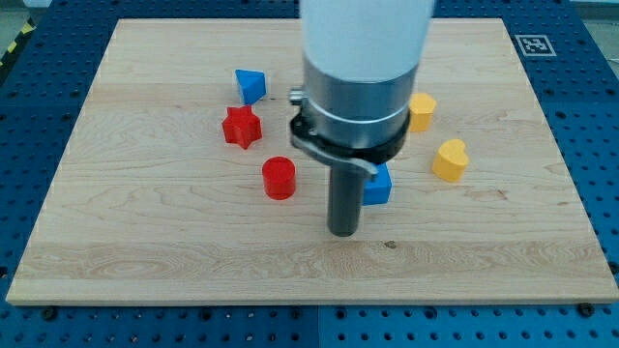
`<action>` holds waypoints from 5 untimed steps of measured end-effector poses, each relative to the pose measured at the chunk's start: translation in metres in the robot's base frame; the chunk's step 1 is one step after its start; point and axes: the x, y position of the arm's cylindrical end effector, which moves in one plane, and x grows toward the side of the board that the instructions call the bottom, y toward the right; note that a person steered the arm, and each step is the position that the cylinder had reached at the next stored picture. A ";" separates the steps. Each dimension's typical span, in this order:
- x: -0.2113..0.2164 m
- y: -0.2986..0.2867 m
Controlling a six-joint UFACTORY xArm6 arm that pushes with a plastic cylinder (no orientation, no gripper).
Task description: Move the yellow heart to the bottom right of the yellow hexagon
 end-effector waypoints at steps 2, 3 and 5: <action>-0.013 0.041; -0.018 0.074; -0.060 0.102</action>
